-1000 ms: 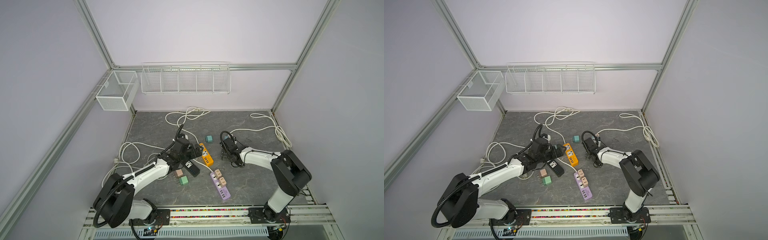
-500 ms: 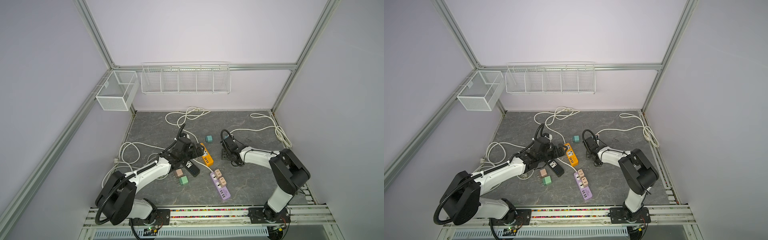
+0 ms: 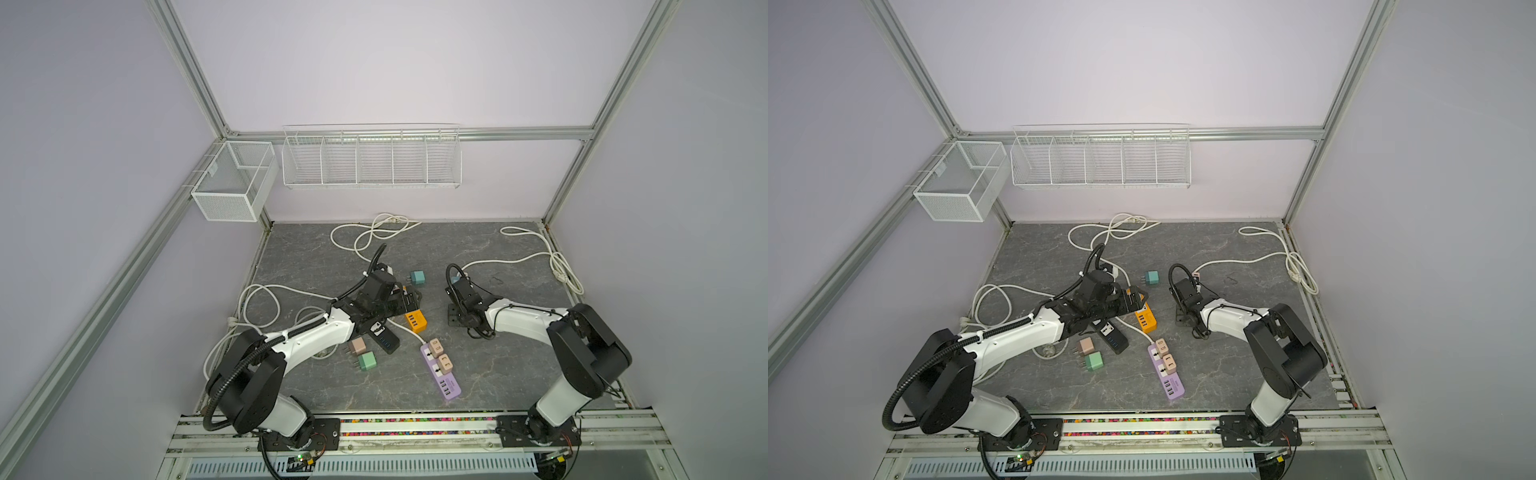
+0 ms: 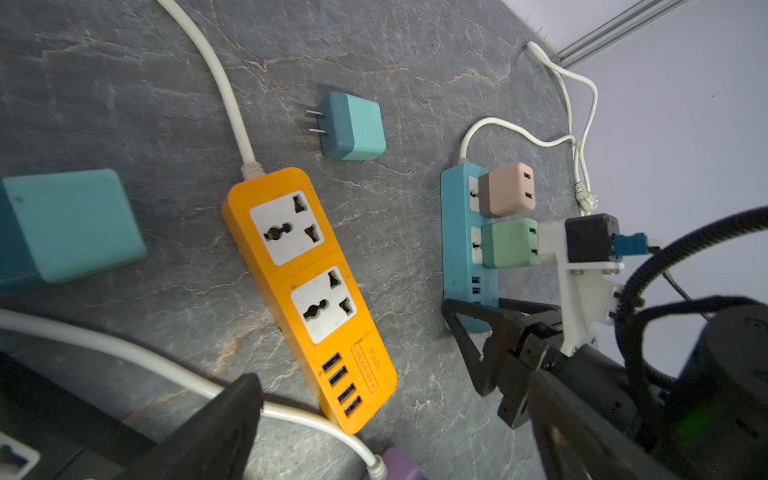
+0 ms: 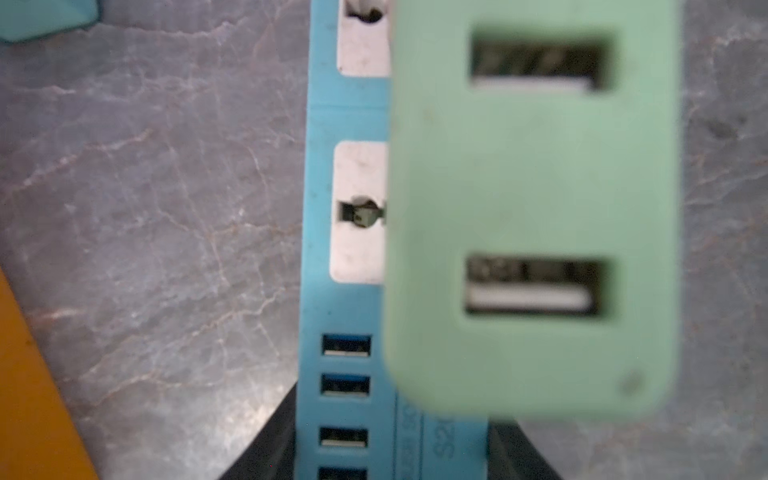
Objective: Pull the plug off the socket
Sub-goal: 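Lower the right gripper onto the mint-green adapter in the blue strip, then close the right gripper on the mint-green adapter while the left reaches the blue strip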
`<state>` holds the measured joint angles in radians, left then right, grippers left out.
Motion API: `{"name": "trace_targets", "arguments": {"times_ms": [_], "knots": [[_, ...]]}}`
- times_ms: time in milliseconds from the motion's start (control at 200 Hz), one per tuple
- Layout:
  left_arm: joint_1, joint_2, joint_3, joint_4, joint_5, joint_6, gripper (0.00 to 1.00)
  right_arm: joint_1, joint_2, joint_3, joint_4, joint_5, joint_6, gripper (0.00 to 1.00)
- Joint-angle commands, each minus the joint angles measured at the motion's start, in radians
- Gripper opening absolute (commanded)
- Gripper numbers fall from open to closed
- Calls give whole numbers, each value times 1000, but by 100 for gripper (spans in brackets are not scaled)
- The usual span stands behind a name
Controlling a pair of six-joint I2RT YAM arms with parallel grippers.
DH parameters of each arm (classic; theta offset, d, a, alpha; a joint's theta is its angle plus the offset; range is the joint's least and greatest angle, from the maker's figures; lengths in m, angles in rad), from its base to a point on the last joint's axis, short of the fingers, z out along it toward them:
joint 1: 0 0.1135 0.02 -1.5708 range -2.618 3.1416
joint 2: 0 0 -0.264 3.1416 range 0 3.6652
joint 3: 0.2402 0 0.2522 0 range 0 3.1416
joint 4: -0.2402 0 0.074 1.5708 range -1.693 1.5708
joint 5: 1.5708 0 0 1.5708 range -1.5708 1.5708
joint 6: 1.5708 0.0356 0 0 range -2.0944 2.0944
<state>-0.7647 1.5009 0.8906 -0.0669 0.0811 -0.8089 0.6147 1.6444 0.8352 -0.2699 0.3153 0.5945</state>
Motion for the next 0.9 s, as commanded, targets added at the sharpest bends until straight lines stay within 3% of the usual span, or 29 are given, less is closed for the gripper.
{"name": "trace_targets", "arguments": {"times_ms": [0,465,705,895], "knots": [[-16,29,41,26,16,-13,99,26,-53,-48,-94,-36,21,46],[-34,77,86,33,23,-14,99,85,-184,-174,-166,-40,113,48],[-47,116,116,54,46,-21,100,87,-289,-152,-220,13,97,68],[-56,150,139,78,75,-33,97,76,-406,-99,-301,40,41,78]]}}
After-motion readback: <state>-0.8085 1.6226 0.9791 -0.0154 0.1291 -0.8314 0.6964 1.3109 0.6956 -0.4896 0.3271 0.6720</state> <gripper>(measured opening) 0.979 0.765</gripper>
